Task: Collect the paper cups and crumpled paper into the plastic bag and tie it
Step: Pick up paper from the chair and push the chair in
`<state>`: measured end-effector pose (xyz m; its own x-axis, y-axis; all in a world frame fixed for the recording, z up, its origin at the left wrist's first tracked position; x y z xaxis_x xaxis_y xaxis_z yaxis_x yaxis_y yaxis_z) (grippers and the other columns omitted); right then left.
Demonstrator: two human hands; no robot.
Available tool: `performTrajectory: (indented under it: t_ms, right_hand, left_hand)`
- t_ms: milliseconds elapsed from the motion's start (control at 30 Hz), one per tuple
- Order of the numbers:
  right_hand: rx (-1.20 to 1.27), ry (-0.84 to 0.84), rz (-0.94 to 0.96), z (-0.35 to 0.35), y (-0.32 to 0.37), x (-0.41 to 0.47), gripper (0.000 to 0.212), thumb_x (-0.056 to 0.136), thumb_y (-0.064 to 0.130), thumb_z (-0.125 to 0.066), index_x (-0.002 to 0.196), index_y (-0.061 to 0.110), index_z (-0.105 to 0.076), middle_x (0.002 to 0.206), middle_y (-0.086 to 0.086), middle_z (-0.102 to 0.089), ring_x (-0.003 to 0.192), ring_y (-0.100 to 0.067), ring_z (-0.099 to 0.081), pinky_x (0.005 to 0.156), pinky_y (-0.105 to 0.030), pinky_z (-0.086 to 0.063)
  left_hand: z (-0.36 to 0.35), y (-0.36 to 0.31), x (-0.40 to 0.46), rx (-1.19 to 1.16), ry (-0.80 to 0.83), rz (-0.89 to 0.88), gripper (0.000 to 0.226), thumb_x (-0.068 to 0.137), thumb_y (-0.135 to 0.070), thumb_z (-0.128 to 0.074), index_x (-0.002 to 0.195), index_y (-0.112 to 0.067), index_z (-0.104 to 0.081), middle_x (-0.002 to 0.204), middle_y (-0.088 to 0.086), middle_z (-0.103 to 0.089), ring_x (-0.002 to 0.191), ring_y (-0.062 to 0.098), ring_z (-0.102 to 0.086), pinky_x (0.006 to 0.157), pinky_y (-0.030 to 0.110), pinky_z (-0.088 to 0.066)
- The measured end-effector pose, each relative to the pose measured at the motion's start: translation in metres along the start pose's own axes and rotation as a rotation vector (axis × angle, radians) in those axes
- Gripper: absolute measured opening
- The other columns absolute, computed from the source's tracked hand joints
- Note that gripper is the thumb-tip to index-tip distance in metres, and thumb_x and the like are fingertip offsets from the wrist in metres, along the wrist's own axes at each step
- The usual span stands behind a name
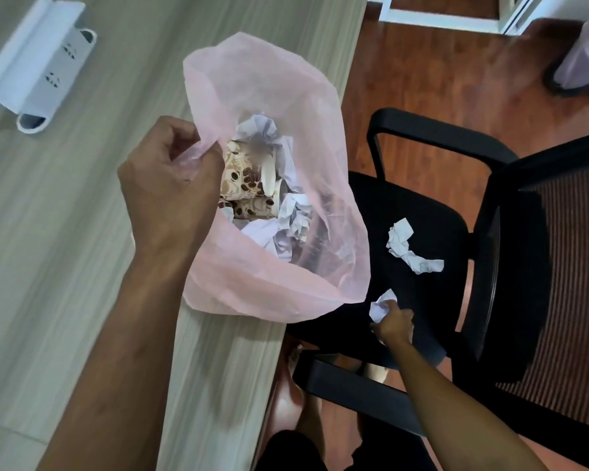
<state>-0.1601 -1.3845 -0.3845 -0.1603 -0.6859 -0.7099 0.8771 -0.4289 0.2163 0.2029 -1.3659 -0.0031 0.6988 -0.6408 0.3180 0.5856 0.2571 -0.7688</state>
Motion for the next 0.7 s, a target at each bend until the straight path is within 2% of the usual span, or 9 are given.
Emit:
performTrajectory:
  t_ms: [133, 200, 300, 333, 467, 600, 700]
  right_hand:
    - [0.020, -0.106, 0.043, -0.001, 0.004, 0.002, 0.037, 0.085, 0.002, -0.056, 0.115, 0.021, -0.049, 0.125, -0.018, -0.040, 0.108, -0.039, -0.050, 0.086, -0.042, -0.048]
    - [0.035, -0.140, 0.071, 0.003, 0.008, 0.004, 0.030, 0.086, 0.004, -0.054, 0.111, 0.017, -0.047, 0.116, -0.020, -0.048, 0.101, -0.040, -0.054, 0.081, -0.040, -0.048]
    - [0.081, -0.151, 0.103, 0.008, 0.013, 0.003, 0.027, 0.084, 0.004, -0.056, 0.109, 0.011, -0.047, 0.100, -0.021, -0.059, 0.089, -0.038, -0.059, 0.071, -0.034, -0.044]
    - [0.116, -0.151, 0.096, 0.010, 0.014, 0.001, 0.025, 0.085, 0.005, -0.056, 0.107, 0.011, -0.047, 0.095, -0.019, -0.059, 0.084, -0.036, -0.058, 0.069, -0.033, -0.044]
    - [0.295, -0.151, 0.091, 0.022, 0.030, -0.017, 0.016, 0.089, 0.013, -0.060, 0.102, 0.012, -0.050, 0.092, -0.013, -0.057, 0.081, -0.030, -0.055, 0.067, -0.028, -0.039]
    - [0.498, -0.200, 0.148, 0.061, 0.070, -0.047, 0.019, 0.087, 0.020, -0.066, 0.101, 0.012, -0.057, 0.090, -0.007, -0.060, 0.076, -0.022, -0.055, 0.060, -0.025, -0.036]
    - [0.657, -0.291, 0.244, 0.112, 0.115, -0.079, 0.017, 0.083, 0.028, -0.068, 0.087, 0.015, -0.059, 0.082, -0.003, -0.060, 0.072, -0.020, -0.056, 0.055, -0.025, -0.037]
  left_hand:
    - [-0.002, 0.001, -0.001, 0.009, -0.001, -0.023, 0.009, 0.084, -0.021, -0.068, 0.083, -0.021, -0.059, 0.069, -0.021, -0.056, 0.062, -0.012, -0.052, 0.064, 0.008, -0.039]
    - [-0.002, 0.003, 0.000, 0.028, 0.006, -0.040, 0.010, 0.084, -0.023, -0.068, 0.083, -0.023, -0.058, 0.066, -0.024, -0.057, 0.062, -0.013, -0.051, 0.064, 0.008, -0.038]
    - [0.001, 0.003, 0.002, 0.044, 0.008, -0.034, 0.018, 0.084, -0.025, -0.067, 0.077, -0.035, -0.054, 0.066, -0.035, -0.057, 0.063, -0.013, -0.052, 0.065, 0.008, -0.038]
    - [0.003, 0.003, 0.002, 0.043, 0.004, -0.030, 0.019, 0.083, -0.026, -0.067, 0.076, -0.038, -0.053, 0.066, -0.033, -0.058, 0.063, -0.012, -0.052, 0.065, 0.009, -0.039]
    - [0.012, 0.002, 0.001, 0.036, -0.027, 0.004, 0.004, 0.082, -0.026, -0.065, 0.084, -0.024, -0.062, 0.070, -0.019, -0.059, 0.065, -0.005, -0.052, 0.065, 0.016, -0.042]
    - [0.028, -0.005, 0.007, 0.028, -0.057, 0.036, 0.006, 0.082, -0.026, -0.065, 0.082, -0.022, -0.061, 0.069, -0.018, -0.058, 0.063, -0.004, -0.051, 0.064, 0.016, -0.041]
    - [0.043, -0.005, 0.014, 0.028, -0.100, 0.085, 0.004, 0.081, -0.024, -0.065, 0.082, -0.021, -0.063, 0.069, -0.017, -0.058, 0.063, 0.001, -0.052, 0.064, 0.015, -0.041]
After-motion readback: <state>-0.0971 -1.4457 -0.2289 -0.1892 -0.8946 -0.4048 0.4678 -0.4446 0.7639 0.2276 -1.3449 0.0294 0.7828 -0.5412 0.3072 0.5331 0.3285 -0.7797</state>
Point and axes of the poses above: each hand's wrist, its own x-axis towards the middle knuckle, its own z-axis out of the back of the hand, y = z × x, the point moved 5 cm from there along x, towards the middle knuckle
